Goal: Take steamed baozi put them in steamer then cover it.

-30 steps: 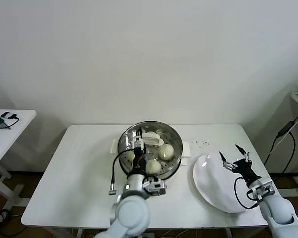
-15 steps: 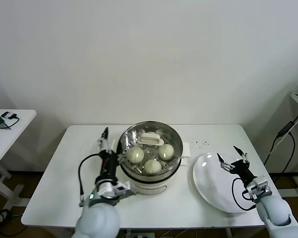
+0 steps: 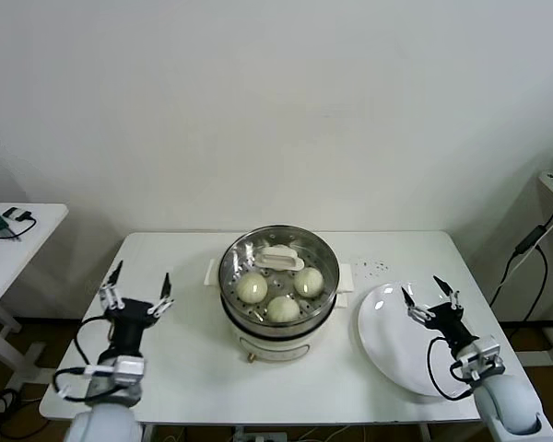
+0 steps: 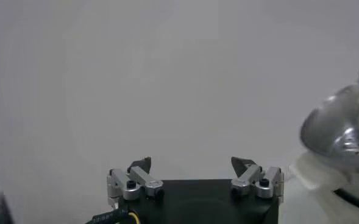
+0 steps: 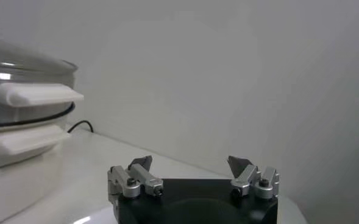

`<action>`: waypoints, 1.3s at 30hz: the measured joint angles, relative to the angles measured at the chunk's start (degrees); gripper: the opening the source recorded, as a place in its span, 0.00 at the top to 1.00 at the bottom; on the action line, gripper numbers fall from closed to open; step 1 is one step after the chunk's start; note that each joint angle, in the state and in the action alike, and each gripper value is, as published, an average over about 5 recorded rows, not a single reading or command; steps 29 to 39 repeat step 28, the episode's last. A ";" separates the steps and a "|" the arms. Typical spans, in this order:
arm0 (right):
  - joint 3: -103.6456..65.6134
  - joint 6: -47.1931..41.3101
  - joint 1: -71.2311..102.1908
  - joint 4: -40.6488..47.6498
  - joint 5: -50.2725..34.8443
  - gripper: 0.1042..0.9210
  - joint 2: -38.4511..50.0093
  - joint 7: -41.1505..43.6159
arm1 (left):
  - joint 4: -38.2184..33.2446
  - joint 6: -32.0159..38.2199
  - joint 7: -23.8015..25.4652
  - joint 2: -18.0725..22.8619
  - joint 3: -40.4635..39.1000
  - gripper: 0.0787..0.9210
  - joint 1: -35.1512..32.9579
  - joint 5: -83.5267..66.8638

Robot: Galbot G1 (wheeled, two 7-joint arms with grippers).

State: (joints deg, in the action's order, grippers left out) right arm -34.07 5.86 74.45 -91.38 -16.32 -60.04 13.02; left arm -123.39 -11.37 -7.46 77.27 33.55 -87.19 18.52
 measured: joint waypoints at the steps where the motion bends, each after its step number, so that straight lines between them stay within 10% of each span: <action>1: -0.12 -0.01 0.32 -0.23 -0.19 0.12 -0.11 -0.01 | 0.44 1.47 0.20 0.73 1.32 0.12 -0.71 -1.95; 16: -1.99 0.55 4.39 -2.25 -3.29 0.12 -1.57 -0.15 | 6.30 15.23 5.49 6.01 9.65 0.12 -8.58 -18.66; 39: -2.37 0.83 5.36 -2.67 -3.54 0.12 -2.37 -0.02 | 7.16 18.22 7.11 7.19 10.71 0.12 -9.82 -21.86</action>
